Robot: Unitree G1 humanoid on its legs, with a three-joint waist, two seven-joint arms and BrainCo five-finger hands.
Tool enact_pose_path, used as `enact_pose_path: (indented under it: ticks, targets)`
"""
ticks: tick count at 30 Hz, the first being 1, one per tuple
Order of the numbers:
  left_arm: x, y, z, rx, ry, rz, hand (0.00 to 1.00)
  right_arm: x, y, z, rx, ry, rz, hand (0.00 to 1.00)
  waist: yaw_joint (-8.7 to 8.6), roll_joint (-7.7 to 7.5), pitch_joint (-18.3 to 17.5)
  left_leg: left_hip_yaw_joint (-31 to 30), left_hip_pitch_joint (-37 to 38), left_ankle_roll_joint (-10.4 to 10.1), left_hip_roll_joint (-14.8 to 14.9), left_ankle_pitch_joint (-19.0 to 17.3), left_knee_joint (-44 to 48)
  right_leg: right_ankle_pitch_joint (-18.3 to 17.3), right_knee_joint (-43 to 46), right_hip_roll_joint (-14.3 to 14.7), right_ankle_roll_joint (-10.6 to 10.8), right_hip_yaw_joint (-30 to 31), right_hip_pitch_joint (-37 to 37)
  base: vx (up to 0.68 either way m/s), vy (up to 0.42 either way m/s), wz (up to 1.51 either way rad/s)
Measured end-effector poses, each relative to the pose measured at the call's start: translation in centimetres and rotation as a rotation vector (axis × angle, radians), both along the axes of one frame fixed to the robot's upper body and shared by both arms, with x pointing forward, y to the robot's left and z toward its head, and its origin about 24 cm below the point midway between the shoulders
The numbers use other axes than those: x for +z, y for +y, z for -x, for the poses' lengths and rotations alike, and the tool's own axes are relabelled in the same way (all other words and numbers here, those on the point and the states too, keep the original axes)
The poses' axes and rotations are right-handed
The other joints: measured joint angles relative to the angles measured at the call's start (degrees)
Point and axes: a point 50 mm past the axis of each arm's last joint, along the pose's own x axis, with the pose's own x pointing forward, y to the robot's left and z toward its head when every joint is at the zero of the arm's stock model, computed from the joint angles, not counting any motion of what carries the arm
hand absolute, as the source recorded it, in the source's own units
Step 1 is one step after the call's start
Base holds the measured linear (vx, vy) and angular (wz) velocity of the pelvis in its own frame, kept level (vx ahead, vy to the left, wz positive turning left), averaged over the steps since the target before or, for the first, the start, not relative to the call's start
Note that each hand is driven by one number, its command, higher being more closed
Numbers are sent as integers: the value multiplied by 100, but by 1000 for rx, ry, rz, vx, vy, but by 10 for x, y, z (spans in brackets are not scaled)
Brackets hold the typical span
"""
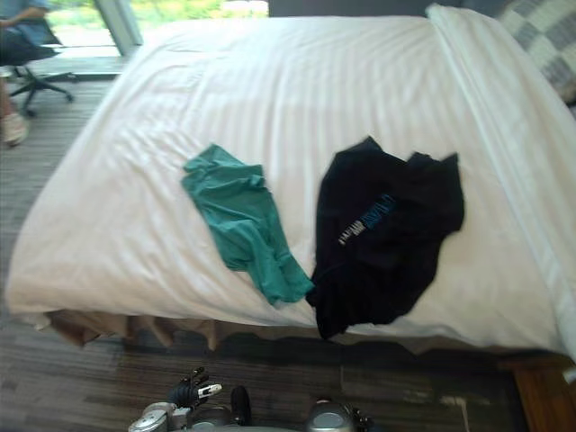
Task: Tidy the bed and pick cloth on bed and put in laundry
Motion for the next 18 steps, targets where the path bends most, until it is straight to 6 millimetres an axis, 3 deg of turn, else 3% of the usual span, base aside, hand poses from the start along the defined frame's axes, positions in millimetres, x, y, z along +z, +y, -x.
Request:
enact_pose_path:
  ticks: [5,8,13,16,18]
  targets:
    - [-3,3,12,125,25,43,0,1,-4,-10,-209,-22,-69,0,-29,-7,-101,298,206,-69,78,209,-358,171,-68,152,-61,231,-70,-47,-4,-31]
    - [-5,3,17,252,34,90,0,-3,-2,2,-490,25,-134,0,-44,37,-100,342,352,-115,139,239,-373,227,-101,211,-94,279,29,-99,-21,-14]
    - [-9,9,32,442,69,71,0,-6,-6,25,-809,66,-158,0,-32,147,-200,524,467,-192,222,178,-396,256,-155,288,-116,402,101,-106,-8,-17]
    - [-8,26,43,593,83,11,0,-5,-6,38,-993,51,-154,0,-20,202,-286,833,467,-188,322,133,-397,292,-252,369,-118,534,84,-41,-4,-27]
    - [-1,40,34,703,25,-18,0,0,-19,47,-1140,3,-105,0,-43,232,-316,1147,488,-193,377,129,-397,291,-252,357,-117,536,72,-8,2,-3]
